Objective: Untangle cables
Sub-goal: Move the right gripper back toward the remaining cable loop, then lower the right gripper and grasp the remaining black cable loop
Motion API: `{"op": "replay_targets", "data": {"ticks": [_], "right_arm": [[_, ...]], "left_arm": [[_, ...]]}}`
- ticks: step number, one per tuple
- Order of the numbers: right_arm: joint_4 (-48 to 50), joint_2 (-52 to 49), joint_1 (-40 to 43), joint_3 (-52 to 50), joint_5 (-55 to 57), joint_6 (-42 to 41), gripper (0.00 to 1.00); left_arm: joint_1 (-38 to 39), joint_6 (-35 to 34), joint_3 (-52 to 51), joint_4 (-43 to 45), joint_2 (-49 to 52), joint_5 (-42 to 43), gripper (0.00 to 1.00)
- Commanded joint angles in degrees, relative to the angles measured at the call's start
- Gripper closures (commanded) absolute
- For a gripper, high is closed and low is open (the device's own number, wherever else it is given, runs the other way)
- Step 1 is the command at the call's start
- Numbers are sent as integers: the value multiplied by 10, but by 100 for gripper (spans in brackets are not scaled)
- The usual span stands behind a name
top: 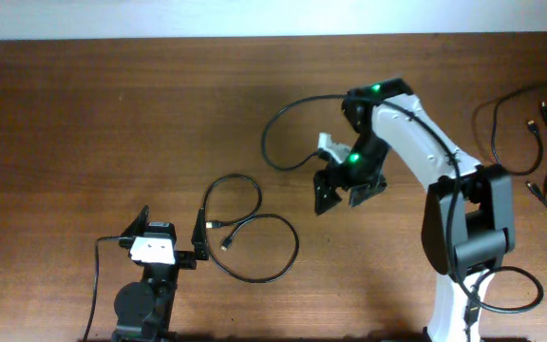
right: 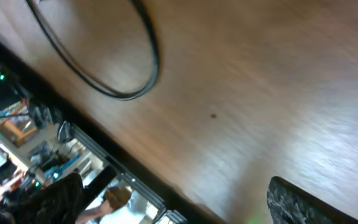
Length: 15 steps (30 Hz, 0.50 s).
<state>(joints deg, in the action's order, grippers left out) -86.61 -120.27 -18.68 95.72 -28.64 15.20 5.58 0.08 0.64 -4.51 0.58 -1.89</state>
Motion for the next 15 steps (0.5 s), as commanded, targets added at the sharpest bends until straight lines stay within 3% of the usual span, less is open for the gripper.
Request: {"op": "replay_targets", "data": {"ticks": [1,8,10,15], "right_arm": [[26,4,-40,-29,-27,4,8],[113,4,-99,-81,-27,1,17],[176,3,-134,-103,-13,-52,22],[207,3,-172,-106,129,-178,22]], "left_arm": [[-3,9,-1,-3,-3,2,1],[-3,9,-1,-3,-3,2,1],[-3,9,-1,-3,-3,2,1],[-3,9,-1,-3,-3,2,1]]}}
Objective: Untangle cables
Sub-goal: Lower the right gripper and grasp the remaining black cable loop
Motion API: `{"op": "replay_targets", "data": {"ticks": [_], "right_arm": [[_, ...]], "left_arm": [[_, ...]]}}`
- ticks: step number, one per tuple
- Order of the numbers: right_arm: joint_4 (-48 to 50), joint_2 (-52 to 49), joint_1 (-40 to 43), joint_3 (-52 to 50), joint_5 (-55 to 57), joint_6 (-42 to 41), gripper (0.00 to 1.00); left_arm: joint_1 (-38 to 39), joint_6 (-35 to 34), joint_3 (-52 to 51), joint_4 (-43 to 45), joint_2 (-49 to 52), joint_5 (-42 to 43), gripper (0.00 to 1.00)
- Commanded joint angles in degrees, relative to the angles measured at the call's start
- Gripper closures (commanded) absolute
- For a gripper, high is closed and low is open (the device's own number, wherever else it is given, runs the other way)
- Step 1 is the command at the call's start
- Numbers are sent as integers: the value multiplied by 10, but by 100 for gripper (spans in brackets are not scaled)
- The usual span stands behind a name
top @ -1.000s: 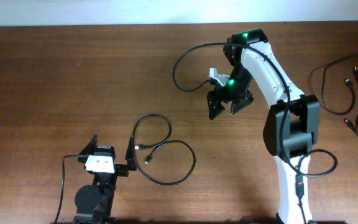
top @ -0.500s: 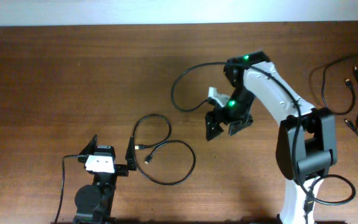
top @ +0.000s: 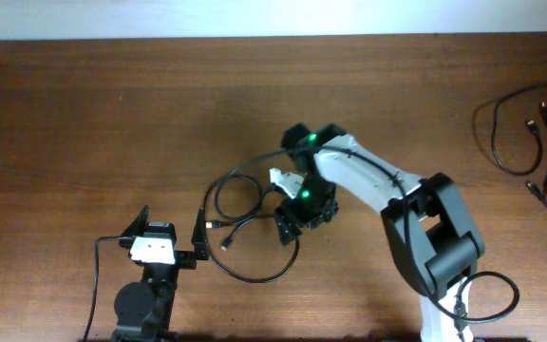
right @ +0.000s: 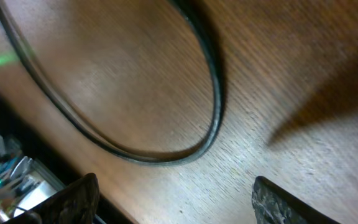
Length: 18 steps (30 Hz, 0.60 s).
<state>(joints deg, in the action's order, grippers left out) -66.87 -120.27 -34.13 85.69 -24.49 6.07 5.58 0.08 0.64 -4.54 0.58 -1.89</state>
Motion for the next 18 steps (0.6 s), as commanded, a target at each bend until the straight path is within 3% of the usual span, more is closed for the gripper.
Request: {"op": "replay_targets", "data": {"ticks": [1,6,18], "right_arm": [[17,3,-20,-6,87,-96,22],[63,3,-27,-8,87,-148,22],[79,3,-45,-53,136,-145,23]], "left_arm": [[-3,9,-1,-3,-3,2,1],[-3,9,-1,-3,-3,2,1],[-3,9,-1,-3,-3,2,1]]}}
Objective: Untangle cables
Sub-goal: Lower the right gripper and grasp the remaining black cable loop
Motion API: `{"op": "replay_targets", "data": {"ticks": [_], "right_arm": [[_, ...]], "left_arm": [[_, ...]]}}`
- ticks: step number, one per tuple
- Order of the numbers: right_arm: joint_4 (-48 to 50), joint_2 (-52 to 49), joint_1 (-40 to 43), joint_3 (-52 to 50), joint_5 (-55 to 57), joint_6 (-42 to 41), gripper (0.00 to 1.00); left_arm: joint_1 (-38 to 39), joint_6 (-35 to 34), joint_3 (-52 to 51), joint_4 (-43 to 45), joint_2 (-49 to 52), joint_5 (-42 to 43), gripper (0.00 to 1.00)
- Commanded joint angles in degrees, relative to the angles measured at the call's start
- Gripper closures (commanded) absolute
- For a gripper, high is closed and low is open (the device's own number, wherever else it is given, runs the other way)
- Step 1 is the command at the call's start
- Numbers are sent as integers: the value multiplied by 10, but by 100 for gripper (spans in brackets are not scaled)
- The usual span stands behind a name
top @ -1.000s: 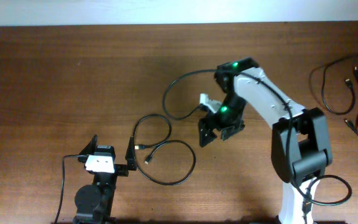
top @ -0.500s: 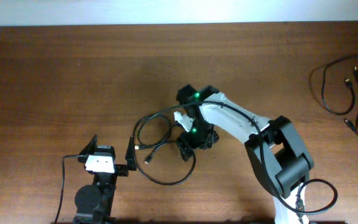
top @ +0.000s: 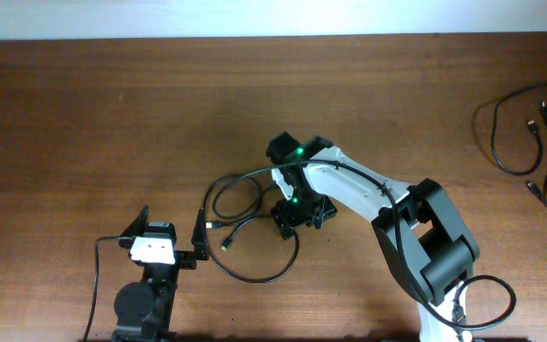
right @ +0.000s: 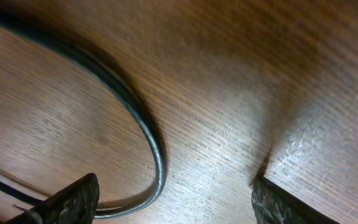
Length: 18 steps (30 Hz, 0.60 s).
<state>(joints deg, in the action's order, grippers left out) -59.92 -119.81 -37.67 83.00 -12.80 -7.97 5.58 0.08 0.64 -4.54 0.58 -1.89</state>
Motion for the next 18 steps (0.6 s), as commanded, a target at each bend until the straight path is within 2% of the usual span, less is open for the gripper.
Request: {"op": "replay_targets", "data": {"ticks": [1,3,7,15,18], "right_arm": [[12,-2,-11,-30,19,-5,24],[19,-2,-16,-33,19,-8,33],[35,-2,-26,-33,21,-7,35],[43,-3,-36,-33,35,-11,46],[50,-5,-36,-33,56,-72,46]], "left_arm": [[-3,9,-1,-3,-3,2,1],[-3,8,-1,-3,-3,2,1],[-3,8,-1,-3,-3,2,2],[-3,8,-1,-3,-3,2,1],[-3,9,-1,-3,-3,2,1]]}}
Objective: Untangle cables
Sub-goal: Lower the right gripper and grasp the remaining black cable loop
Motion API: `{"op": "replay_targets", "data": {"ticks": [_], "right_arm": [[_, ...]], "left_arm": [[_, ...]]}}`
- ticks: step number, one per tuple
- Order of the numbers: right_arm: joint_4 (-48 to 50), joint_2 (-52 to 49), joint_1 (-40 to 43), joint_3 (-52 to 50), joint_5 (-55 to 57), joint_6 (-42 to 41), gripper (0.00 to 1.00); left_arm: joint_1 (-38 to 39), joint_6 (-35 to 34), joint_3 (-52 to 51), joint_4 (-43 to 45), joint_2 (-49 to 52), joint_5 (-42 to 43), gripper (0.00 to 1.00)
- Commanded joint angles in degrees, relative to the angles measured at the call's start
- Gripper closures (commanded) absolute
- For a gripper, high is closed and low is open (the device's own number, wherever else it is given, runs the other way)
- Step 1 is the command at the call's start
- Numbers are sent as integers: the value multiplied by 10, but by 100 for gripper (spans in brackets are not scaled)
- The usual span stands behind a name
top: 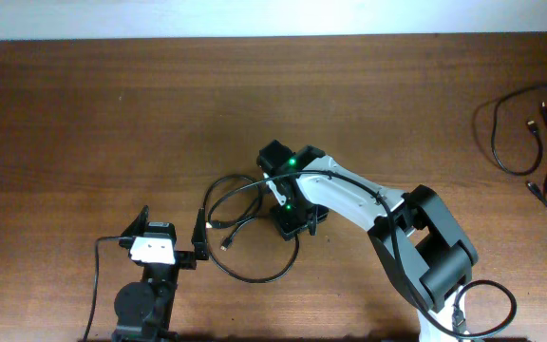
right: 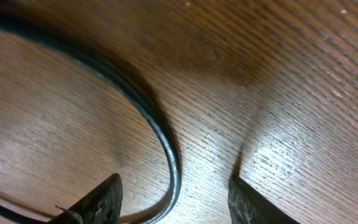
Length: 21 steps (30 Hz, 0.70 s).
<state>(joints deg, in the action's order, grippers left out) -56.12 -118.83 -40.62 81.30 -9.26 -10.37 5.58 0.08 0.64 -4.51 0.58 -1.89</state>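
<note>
A black cable (top: 251,279) lies in overlapping loops left of the table's middle, its connectors near my left gripper. My right gripper (top: 292,222) is down on the right side of those loops. In the right wrist view a curved strand of the cable (right: 160,134) passes between the two dark fingertips (right: 101,200), close above the wood. The right gripper (right: 176,205) is open around the strand, with room on both sides. My left gripper (top: 171,226) stands open at the front left, next to the cable's ends and holding nothing.
Several more black cables (top: 518,172) lie at the far right edge of the brown wooden table (top: 112,114). The right arm reaches in from the front right across the table's middle. The left arm's base sits at the front left edge.
The right gripper's fingers have come closer together around the cable strand, and the gripper has shifted slightly left. The cable and the left arm lie as before.
My right gripper first hung open to the right of the loops. Then it was over the loops' right side. Then it was low on the table with a strand between its wide-open fingers, and now the gap is narrower. The left arm stayed still.
</note>
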Motion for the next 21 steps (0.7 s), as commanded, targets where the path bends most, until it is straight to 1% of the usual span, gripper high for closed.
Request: {"op": "replay_targets", "data": {"ticks": [1,6,7,8,9,11,14,16,17,19,21], "right_arm": [[14,-14,-7,-16,23,-64,46],[16,-15,-7,-16,29,-127,46],[15,-15,-7,-16,36,-150,47],[16,-15,-7,-16,40,-170,47],[18,-15,-7,-16,40,-178,50],[17,-15,-9,-16,45,-178,51],[4,-15,-26,-16,103,-178,51],[7,-15,-34,-16,106,-178,52],[9,-15,-38,-16,108,-186,53],[12,-16,-44,-16,115,-215,59],[14,-16,-45,-16,115,-217,63]], "left_arm": [[-3,8,-1,-3,-3,2,1],[-3,9,-1,-3,-3,2,1],[-3,9,-1,-3,-3,2,1],[-3,9,-1,-3,-3,2,1],[-3,8,-1,-3,-3,2,1],[-3,9,-1,-3,-3,2,1],[-3,9,-1,-3,-3,2,1],[-3,9,-1,-3,-3,2,1],[-3,9,-1,-3,-3,2,1],[-3,9,-1,-3,-3,2,1],[-3,9,-1,-3,-3,2,1]]}}
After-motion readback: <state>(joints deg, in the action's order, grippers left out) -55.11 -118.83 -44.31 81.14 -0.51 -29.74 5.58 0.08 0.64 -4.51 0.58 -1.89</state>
